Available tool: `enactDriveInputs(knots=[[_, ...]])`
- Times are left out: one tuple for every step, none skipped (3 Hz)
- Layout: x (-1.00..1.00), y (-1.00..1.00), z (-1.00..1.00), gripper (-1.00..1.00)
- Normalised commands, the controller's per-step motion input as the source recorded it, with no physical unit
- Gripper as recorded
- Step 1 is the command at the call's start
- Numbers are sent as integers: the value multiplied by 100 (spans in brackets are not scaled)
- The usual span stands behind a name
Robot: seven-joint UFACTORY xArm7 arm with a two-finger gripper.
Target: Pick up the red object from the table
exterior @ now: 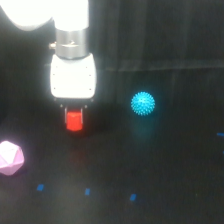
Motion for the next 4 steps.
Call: enactDriveInputs(knots=[[31,78,99,-100],[48,62,100,-100],[19,100,100,-100],[53,59,95,-100]])
